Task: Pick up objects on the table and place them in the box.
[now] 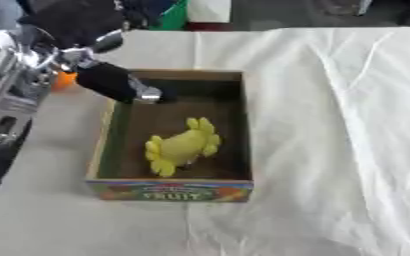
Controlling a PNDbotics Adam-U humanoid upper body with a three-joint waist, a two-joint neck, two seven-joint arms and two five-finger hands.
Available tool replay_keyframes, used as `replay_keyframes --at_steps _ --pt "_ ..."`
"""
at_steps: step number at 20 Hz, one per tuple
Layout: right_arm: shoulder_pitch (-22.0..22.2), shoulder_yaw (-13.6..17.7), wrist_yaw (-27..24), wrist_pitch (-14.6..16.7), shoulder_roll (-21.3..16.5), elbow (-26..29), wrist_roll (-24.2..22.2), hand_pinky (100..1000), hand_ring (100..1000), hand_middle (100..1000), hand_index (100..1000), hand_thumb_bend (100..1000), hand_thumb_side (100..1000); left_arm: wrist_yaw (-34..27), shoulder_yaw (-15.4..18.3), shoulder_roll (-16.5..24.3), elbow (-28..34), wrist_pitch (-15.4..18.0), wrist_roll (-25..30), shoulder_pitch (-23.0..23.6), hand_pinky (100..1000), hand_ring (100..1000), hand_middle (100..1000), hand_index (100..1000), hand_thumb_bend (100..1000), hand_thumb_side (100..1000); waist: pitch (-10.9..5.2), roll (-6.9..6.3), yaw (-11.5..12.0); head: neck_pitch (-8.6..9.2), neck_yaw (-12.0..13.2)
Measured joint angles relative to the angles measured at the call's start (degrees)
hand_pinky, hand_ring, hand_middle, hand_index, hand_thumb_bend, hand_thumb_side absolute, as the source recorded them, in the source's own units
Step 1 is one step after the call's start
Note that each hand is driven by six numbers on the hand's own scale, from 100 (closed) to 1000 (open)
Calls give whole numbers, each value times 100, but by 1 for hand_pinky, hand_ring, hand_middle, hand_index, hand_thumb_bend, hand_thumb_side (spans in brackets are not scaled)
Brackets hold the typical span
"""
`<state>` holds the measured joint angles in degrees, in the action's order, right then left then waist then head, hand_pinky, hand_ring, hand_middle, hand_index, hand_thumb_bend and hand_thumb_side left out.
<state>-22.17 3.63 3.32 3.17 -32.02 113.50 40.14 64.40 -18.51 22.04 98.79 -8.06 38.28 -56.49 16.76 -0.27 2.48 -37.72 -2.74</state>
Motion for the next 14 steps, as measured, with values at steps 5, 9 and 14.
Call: replay_keyframes --at_steps 5,9,14 --pt "0 18 4 1 -28 0 12 630 668 550 692 100 597 -55 390 526 -59 -421 -174 33 708 867 837 943 723 862 15 0 -2 25 18" --pt "0 20 10 8 -75 0 18 630 667 549 692 100 597 -7 499 820 -462 -754 -374 50 715 873 846 954 735 865 74 1 -41 74 74" --pt "-3 17 11 12 -103 0 7 631 667 547 692 100 598 113 568 920 -1084 -1108 -688 40 714 871 844 953 734 873 191 1 -147 158 116"
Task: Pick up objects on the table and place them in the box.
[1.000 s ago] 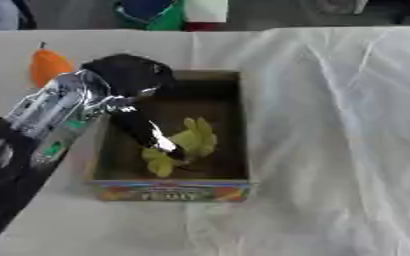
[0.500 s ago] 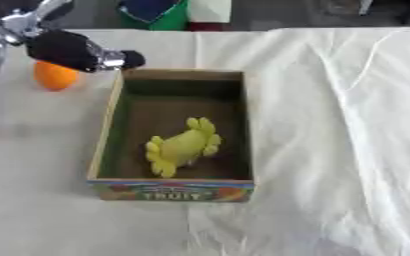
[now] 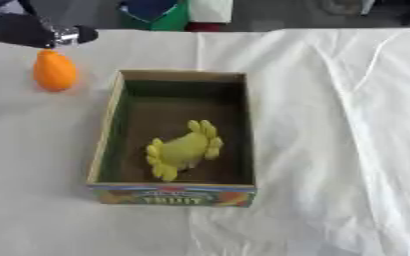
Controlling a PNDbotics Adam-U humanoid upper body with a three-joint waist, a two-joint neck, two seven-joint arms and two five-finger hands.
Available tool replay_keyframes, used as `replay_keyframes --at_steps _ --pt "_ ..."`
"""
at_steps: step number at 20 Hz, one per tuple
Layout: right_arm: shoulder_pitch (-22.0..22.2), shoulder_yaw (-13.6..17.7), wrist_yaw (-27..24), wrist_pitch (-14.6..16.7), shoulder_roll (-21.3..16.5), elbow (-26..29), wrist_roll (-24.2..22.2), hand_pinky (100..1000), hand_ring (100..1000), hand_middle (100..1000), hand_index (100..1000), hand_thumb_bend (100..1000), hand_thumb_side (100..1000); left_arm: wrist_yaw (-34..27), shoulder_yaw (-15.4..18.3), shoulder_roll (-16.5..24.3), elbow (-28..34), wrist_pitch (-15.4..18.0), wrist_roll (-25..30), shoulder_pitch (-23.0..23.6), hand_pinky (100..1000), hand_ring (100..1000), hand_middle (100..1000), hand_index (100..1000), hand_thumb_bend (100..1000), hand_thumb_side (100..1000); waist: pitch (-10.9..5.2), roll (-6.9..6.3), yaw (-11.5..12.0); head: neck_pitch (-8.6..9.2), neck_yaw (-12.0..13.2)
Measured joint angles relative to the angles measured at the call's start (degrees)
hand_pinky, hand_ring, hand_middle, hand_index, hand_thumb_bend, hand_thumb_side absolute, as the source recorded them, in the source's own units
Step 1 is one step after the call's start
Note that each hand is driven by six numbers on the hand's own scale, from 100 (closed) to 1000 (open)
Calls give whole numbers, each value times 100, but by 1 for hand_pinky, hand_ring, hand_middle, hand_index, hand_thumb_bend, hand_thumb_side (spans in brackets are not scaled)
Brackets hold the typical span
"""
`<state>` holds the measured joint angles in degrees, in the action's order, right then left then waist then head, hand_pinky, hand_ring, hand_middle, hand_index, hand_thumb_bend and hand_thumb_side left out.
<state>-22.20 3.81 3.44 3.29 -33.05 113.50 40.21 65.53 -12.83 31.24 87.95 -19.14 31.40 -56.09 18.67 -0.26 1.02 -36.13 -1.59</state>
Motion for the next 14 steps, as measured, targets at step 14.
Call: replay_keyframes --at_steps 14 --pt "-33 -29 1 -10 0 0 -11 631 667 546 692 100 599 -195 253 -48 -1724 -449 -674 -101 709 867 838 954 752 889 246 29 -313 252 107"
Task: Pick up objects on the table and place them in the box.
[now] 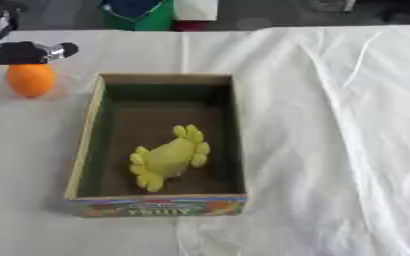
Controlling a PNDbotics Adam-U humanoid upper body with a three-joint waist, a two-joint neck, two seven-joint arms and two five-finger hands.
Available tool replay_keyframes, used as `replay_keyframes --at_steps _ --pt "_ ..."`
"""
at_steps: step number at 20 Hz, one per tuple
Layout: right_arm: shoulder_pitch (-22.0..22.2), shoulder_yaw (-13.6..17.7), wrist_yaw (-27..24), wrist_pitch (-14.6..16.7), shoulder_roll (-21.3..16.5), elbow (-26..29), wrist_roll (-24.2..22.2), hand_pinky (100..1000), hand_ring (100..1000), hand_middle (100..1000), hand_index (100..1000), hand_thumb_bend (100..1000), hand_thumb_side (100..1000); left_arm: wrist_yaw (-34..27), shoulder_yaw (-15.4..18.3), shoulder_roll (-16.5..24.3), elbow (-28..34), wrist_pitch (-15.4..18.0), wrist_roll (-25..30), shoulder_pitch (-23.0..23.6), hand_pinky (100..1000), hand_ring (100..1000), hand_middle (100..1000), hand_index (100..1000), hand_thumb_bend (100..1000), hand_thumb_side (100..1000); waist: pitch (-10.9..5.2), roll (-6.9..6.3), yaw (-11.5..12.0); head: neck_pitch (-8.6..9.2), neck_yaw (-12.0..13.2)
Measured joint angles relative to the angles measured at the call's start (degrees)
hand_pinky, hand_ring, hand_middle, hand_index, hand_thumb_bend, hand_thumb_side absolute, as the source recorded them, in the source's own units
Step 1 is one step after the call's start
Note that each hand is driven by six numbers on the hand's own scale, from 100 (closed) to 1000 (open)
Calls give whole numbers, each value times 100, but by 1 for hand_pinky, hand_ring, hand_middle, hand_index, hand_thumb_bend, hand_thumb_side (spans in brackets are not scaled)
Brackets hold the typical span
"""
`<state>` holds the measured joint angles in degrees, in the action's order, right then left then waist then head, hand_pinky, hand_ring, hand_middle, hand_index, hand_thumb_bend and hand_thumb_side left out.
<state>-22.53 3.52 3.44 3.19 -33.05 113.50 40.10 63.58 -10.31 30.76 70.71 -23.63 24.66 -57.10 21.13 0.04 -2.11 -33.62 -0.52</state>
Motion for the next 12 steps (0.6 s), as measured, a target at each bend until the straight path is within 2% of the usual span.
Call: replay_keyframes --at_steps 6,12 --pt "3 0 0 -1 2 0 -1 632 667 546 692 100 597 238 65 1 -476 -89 -136 0 719 874 844 956 755 869 11 8 -18 46 42" --pt "30 0 0 -6 3 0 -5 632 667 546 692 100 601 451 105 60 -659 -103 -6 3 724 877 845 956 750 860 11 9 29 47 41"
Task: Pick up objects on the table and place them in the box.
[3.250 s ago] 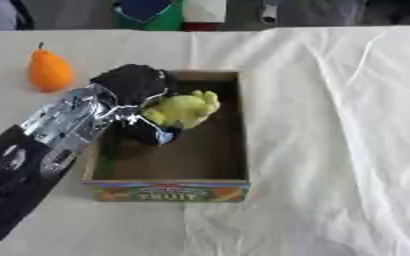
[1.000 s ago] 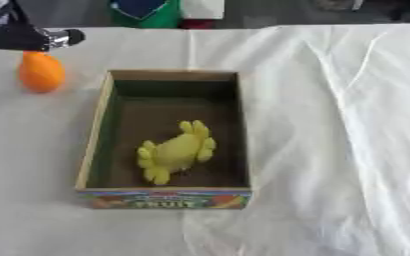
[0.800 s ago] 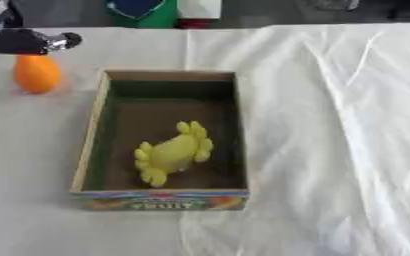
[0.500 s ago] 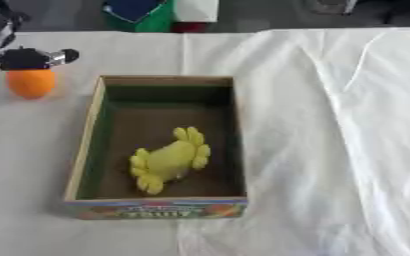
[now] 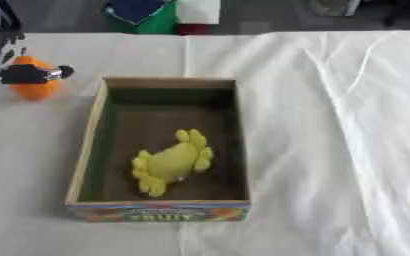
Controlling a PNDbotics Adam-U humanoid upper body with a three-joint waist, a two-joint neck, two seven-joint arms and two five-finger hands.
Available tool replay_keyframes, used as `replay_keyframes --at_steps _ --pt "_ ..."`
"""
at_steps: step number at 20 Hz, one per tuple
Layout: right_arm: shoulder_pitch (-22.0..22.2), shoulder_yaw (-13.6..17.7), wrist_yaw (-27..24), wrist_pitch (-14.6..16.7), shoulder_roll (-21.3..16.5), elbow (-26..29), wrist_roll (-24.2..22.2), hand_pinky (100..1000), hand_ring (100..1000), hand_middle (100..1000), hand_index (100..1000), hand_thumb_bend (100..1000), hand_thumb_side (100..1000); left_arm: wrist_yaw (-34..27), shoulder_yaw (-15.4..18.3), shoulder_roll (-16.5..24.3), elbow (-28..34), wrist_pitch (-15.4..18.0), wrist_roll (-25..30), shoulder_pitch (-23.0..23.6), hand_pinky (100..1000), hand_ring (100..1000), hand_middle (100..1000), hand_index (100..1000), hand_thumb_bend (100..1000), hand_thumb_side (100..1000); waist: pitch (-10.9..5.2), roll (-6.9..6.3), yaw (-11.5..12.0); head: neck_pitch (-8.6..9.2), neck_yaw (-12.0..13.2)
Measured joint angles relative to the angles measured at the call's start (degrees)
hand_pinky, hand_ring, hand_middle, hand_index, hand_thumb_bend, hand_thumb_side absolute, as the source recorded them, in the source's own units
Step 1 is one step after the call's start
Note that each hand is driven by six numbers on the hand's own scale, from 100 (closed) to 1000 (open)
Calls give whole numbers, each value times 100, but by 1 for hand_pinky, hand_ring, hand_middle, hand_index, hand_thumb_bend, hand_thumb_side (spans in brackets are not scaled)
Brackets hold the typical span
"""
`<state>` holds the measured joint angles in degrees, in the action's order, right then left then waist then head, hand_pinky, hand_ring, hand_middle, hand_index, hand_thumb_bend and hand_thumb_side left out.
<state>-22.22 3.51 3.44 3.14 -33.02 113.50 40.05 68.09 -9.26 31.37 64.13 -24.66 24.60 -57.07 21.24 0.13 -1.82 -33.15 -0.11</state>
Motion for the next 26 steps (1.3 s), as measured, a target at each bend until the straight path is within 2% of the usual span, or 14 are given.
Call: replay_keyframes --at_steps 3,7,10,16,18,21,24,26 --pt "2 0 0 -2 1 0 -2 632 667 546 693 100 602 68 28 40 -28 11 119 1 716 870 835 948 719 850 0 1 7 0 0" --pt "2 0 0 -2 3 0 -2 633 668 546 693 100 602 38 102 42 -92 -38 169 8 676 841 803 932 622 777 2 16 -25 11 3" --pt "3 0 0 -3 8 0 -2 633 668 546 693 100 602 -138 194 36 -178 -120 140 11 643 818 775 919 534 711 31 35 -36 49 26" --pt "5 2 0 -15 55 0 11 634 669 546 693 100 603 -665 279 -41 -292 -233 73 11 600 785 739 871 466 658 74 37 -59 58 54" --pt "4 2 0 -18 58 0 16 634 669 546 693 100 603 -858 282 -66 -338 -255 44 11 580 771 730 869 427 599 87 37 -79 87 57" --pt "4 3 0 -18 61 0 27 635 669 546 693 100 604 -1135 308 -73 -422 -271 -7 12 543 740 699 859 292 406 101 37 -106 102 69" --pt "4 6 0 -19 67 0 32 635 669 546 693 100 604 -1390 317 -91 -480 -284 -79 12 523 722 685 843 216 304 101 38 -106 103 74" --pt "5 10 0 -20 84 0 34 635 669 546 693 100 605 -1558 317 -94 -489 -287 -133 12 498 692 653 791 130 215 101 38 -102 103 76"
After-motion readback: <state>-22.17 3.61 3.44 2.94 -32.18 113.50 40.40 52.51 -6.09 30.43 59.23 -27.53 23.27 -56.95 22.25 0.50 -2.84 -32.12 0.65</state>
